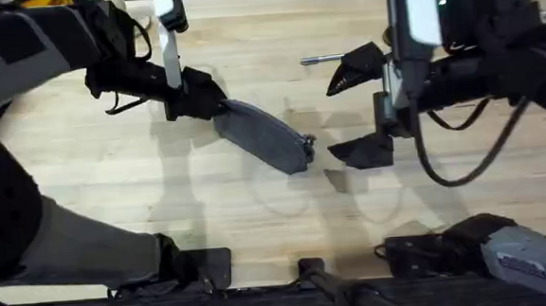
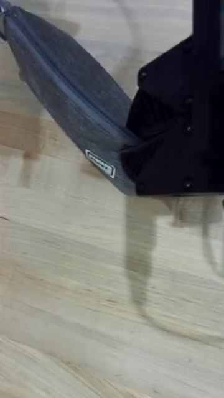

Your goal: Unzip the bag, pick up the pens from the table one at a time and place them inside, then zip the bag closed.

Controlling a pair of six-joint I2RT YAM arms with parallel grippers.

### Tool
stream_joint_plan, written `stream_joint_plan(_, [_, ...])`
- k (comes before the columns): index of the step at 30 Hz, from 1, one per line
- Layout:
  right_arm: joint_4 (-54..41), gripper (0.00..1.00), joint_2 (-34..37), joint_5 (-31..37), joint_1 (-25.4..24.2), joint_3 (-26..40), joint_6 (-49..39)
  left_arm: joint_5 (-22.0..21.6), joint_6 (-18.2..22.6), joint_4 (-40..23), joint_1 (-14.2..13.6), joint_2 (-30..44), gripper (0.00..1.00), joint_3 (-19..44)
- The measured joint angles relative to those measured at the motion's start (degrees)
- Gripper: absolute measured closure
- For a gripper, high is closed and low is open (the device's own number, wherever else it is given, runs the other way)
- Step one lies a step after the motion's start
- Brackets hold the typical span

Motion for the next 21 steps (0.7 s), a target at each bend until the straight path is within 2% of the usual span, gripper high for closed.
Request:
stream_joint_plan(13, [0.1,0.004,10.1,-3.7,0.1,0.0,-4.6,0.0,0.0,0.0,0.0,0.0,0.959,0.0])
stream_joint_plan(21, [1.2,0.004,13.7,-6.9,0.1,0.0,-7.6,0.0,0.0,0.0,0.0,0.0,0.959,0.0])
